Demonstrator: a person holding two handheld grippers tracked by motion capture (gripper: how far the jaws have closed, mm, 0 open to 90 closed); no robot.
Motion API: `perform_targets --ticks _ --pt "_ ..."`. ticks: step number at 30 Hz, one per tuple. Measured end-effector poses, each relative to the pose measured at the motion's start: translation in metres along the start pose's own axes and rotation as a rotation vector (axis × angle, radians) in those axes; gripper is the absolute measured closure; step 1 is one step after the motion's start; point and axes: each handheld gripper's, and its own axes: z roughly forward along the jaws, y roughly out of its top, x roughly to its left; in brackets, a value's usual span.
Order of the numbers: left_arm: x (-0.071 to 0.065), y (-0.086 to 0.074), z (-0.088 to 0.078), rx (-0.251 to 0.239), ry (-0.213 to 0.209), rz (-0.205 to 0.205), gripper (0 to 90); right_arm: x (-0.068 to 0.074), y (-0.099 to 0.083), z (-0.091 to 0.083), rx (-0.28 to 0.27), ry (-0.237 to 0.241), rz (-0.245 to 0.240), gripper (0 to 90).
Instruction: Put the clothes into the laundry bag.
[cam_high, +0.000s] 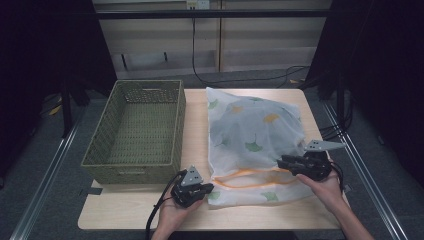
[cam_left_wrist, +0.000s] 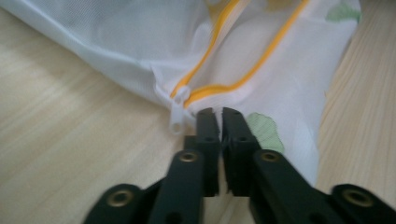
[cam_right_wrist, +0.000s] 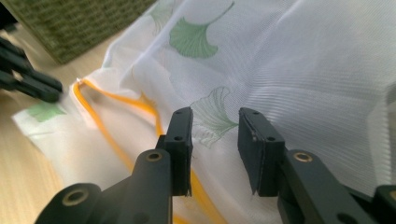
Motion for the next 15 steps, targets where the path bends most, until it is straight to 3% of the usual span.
perform_targets --ticks 3,4,6,7,10,11,12,13,14,15 --pt "0.002 0.012 0.001 -0.035 -0.009 0.014 78.1 0.001 -0.001 0.006 0.033 0.005 -0.004 73.6" --pt "0.002 0.017 0.004 -0.056 -0.012 0.025 76.7 0.002 -0.002 0.009 0.052 -0.007 -0.005 80.9" --pt "0.003 0.028 0.012 -0.079 -0.026 0.039 73.7 0.003 -0.003 0.015 0.096 -0.006 -0.043 90.0" --pt "0.004 0.033 0.019 -0.077 -0.018 0.036 70.0 0.002 -0.004 0.018 0.110 -0.008 -0.040 90.0" --pt "0.008 0.048 0.041 -0.045 -0.015 0.044 69.4 0.002 -0.009 0.026 0.160 0.003 -0.038 90.0" --pt "0.010 0.052 0.050 -0.012 0.009 0.060 69.0 0.002 -0.010 0.029 0.176 0.015 -0.038 90.0" --pt "0.012 0.055 0.057 0.015 0.003 0.058 70.4 0.003 -0.010 0.031 0.197 0.039 -0.044 90.0" --pt "0.014 0.057 0.062 0.024 0.007 0.056 69.7 0.004 -0.012 0.033 0.208 0.048 -0.048 90.0" --pt "0.014 0.059 0.066 0.029 0.036 0.061 69.6 0.006 -0.013 0.036 0.226 0.051 -0.051 90.0" --pt "0.014 0.059 0.069 0.031 0.027 0.048 69.7 0.008 -0.015 0.038 0.241 0.060 -0.056 90.0"
